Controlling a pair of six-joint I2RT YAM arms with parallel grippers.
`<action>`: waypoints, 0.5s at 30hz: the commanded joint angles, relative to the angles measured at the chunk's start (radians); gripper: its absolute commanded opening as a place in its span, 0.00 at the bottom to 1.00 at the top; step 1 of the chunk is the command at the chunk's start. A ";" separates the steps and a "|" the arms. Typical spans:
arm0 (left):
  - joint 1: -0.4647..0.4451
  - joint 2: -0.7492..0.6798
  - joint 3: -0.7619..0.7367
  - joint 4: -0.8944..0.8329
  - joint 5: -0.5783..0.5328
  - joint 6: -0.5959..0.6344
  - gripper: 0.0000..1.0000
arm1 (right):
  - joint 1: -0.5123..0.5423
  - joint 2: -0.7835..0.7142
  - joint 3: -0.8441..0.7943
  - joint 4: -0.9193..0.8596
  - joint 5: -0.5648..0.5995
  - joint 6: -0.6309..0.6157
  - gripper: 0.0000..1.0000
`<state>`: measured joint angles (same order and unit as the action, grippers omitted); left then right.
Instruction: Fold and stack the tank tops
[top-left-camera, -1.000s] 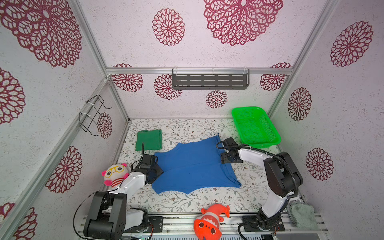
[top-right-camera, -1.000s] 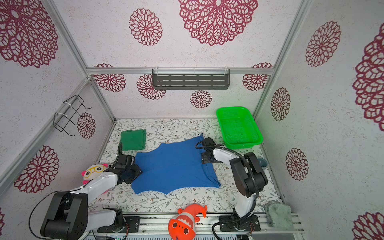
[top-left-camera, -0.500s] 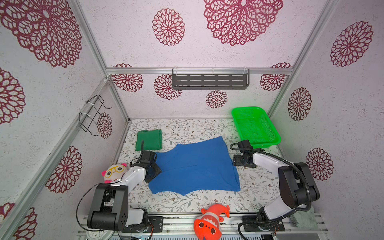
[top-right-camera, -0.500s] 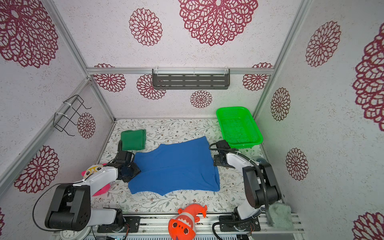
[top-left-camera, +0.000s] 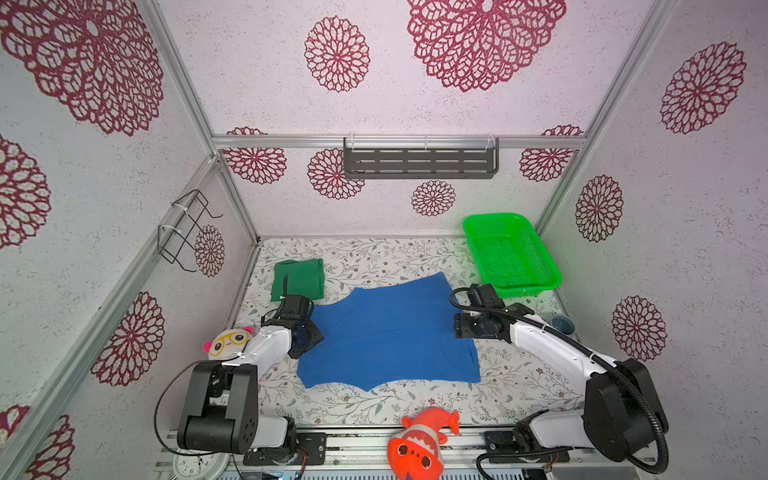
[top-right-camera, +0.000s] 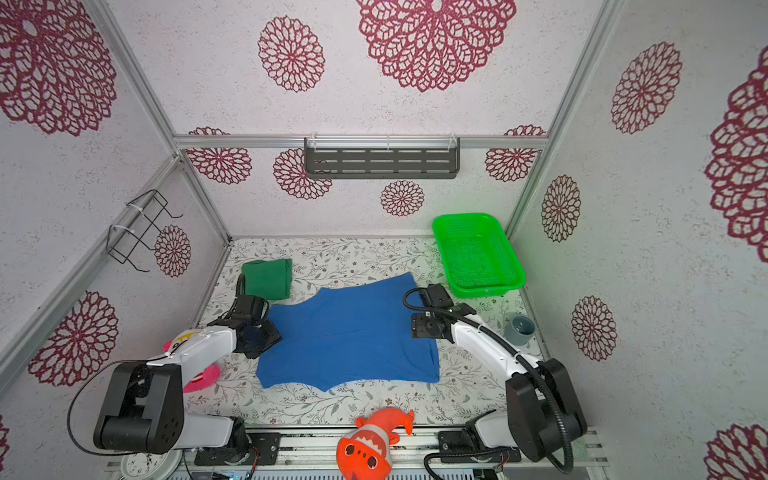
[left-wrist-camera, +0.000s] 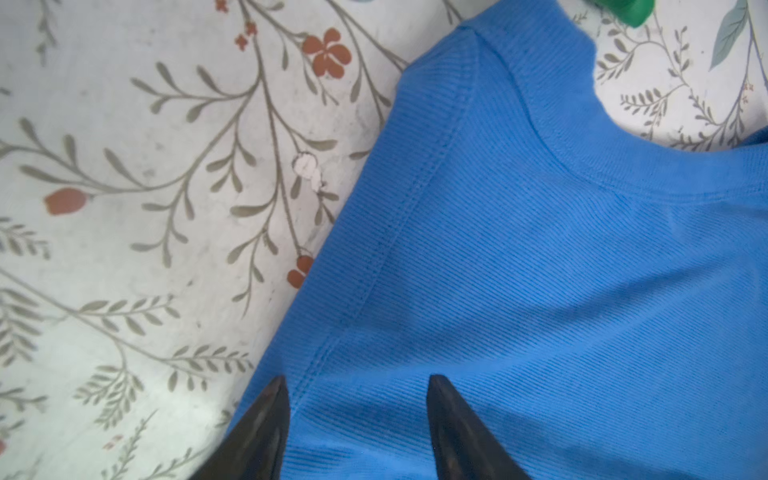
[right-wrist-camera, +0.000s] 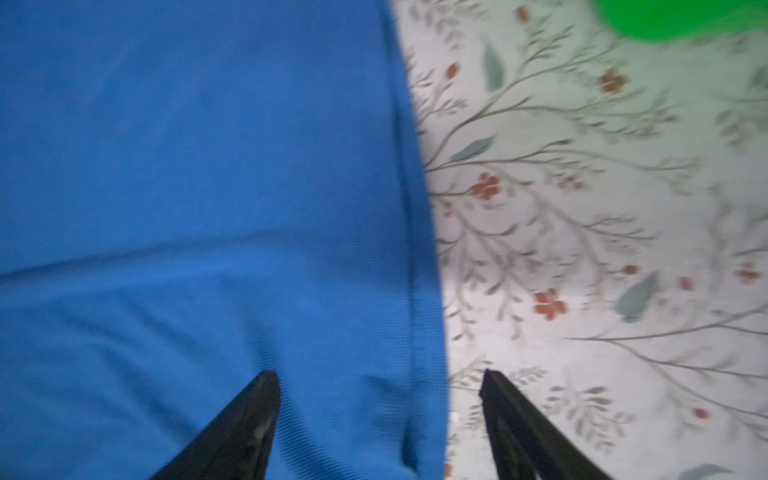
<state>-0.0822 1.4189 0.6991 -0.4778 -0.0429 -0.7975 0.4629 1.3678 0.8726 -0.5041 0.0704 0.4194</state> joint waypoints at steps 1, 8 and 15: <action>-0.007 -0.004 0.050 -0.050 -0.019 0.033 0.58 | 0.000 0.022 0.042 0.055 -0.042 0.044 0.70; -0.076 -0.014 0.168 -0.093 -0.042 0.056 0.59 | 0.010 0.254 0.267 0.219 -0.038 -0.018 0.48; -0.149 0.119 0.311 -0.028 -0.036 0.080 0.59 | -0.012 0.569 0.491 0.335 -0.045 -0.069 0.31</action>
<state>-0.2127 1.4876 0.9638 -0.5415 -0.0761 -0.7437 0.4652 1.8763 1.2961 -0.2268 0.0277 0.3763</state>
